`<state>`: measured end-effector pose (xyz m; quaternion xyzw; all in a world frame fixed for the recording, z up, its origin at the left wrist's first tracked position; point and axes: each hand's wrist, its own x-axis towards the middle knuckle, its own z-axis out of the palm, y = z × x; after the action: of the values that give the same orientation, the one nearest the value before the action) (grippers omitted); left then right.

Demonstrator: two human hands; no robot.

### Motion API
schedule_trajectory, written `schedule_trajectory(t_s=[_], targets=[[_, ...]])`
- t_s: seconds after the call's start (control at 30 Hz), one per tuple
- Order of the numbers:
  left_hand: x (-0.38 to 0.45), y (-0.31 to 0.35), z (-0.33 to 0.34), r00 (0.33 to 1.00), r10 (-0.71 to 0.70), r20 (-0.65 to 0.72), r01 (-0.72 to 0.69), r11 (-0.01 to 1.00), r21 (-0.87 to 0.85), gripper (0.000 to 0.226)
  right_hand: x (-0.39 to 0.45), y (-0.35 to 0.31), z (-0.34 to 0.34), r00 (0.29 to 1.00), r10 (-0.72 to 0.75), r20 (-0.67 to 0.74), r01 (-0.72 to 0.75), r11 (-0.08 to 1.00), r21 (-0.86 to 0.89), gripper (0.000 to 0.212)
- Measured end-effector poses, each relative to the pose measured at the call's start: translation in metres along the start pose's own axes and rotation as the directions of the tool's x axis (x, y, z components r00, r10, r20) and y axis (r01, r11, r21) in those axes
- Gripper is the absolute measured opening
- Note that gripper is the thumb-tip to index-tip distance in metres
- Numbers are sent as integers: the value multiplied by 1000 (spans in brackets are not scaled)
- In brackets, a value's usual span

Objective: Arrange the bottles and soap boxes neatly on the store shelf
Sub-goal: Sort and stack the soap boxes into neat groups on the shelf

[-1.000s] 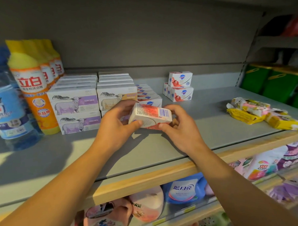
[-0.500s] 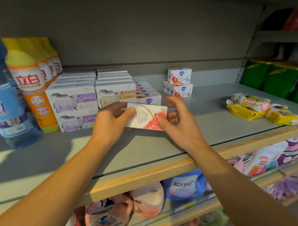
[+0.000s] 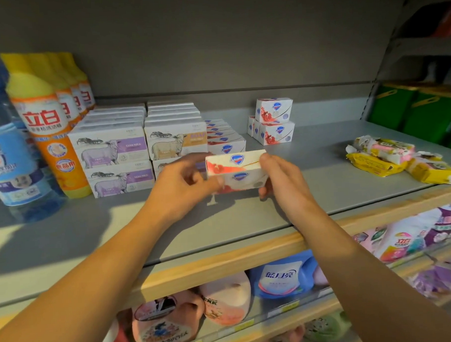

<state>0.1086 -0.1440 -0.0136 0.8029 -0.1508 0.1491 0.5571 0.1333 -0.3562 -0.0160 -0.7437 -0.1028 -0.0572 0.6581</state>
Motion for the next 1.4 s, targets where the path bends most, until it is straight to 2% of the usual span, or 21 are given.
schedule_trajectory(t_s=[0.03, 0.1, 0.2, 0.3, 0.47, 0.6, 0.67, 0.73, 0.87, 0.93, 1.0, 1.07, 1.17, 1.3, 1.4], targets=[[0, -1, 1, 999, 34, 8, -34, 996, 85, 33, 0, 0, 0, 1000, 27, -8, -28, 999, -37, 45], [0, -2, 3, 998, 61, -17, -59, 991, 117, 21, 0, -2, 1, 999, 39, -16, -41, 991, -126, 50], [3, 0, 2, 995, -60, -77, 57, 997, -47, 8, -1, -5, 4, 1000, 18, 22, -14, 986, -166, 51], [4, 2, 2, 973, -182, -143, 156, 972, -176, 13, -3, -3, 3, 994, -47, 94, 64, 980, -186, 35], [3, 4, 2, 958, -233, -170, 191, 954, -231, 25, -2, -1, 2, 991, -74, 109, 96, 973, -212, 41], [3, 5, 3, 956, -238, -172, 199, 956, -218, 24, 0, 2, 1, 990, -68, 126, 85, 986, -141, 20], [4, 4, 3, 957, -205, -203, 178, 973, -144, 17, 1, 3, 1, 990, -67, 126, 80, 992, -97, 18], [4, 3, 3, 973, -152, -175, 141, 987, -74, 5, 2, 4, 1, 990, -90, 110, 100, 991, -93, 33], [3, 1, 6, 993, -100, -55, 98, 994, -41, 27, 4, 5, 3, 974, -172, 146, 207, 939, -276, 43], [4, -1, 7, 995, -80, -60, 78, 997, -23, 29, 7, 6, 1, 968, -215, 131, 249, 898, -363, 44], [5, -2, 8, 993, -34, -113, 47, 992, 113, 26, 14, 5, -4, 959, -268, 91, 279, 846, -453, 46], [6, -5, 9, 990, 0, -142, 48, 940, 339, 22, 24, 3, -11, 951, -308, 38, 279, 797, -535, 49], [3, -10, 12, 998, -15, -56, 46, 789, 612, 22, 48, 3, -18, 951, -308, -25, 226, 752, -619, 51], [-1, -13, 16, 989, -4, 150, -107, 683, 723, 40, 78, 7, -11, 951, -306, 33, 255, 724, -640, 54], [-1, -14, 17, 985, 13, 173, -141, 645, 751, 44, 93, 17, 1, 938, -312, 154, 326, 631, -705, 53]])
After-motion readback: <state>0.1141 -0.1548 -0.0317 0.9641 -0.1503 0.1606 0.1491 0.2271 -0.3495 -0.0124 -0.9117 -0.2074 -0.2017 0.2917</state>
